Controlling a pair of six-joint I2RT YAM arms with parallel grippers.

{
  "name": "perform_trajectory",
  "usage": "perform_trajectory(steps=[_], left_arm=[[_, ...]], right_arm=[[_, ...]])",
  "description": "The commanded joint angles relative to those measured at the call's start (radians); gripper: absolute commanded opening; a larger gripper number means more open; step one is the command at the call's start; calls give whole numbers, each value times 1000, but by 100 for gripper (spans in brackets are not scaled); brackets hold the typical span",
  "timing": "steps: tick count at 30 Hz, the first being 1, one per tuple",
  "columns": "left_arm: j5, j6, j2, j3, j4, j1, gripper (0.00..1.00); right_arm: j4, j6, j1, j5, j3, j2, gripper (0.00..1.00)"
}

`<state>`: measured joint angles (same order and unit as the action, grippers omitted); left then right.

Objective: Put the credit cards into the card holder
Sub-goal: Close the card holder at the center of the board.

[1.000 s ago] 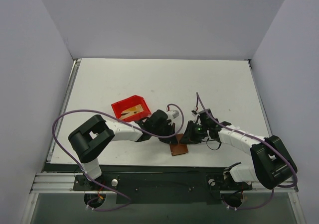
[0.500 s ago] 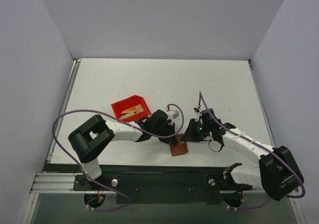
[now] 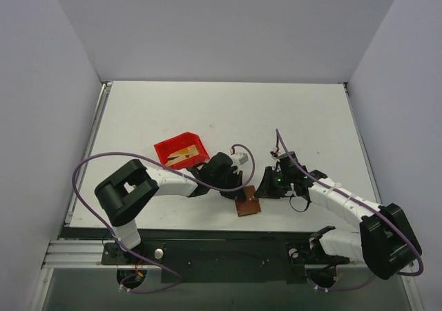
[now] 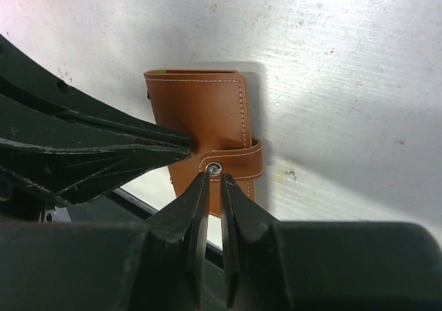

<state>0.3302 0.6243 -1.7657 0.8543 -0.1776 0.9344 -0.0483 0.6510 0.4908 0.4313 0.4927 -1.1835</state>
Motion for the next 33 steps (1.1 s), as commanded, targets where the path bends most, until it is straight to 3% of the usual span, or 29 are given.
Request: perform_trajectory(steps=[1,33], left_arm=[[6,-8,-5,-6,-26,6,0],[3,-6,-8,-1,-14,6,0]], right_arm=[[-5,-16,-6,4,12,-28,9],[39,-28,-4,37,30,-107,9]])
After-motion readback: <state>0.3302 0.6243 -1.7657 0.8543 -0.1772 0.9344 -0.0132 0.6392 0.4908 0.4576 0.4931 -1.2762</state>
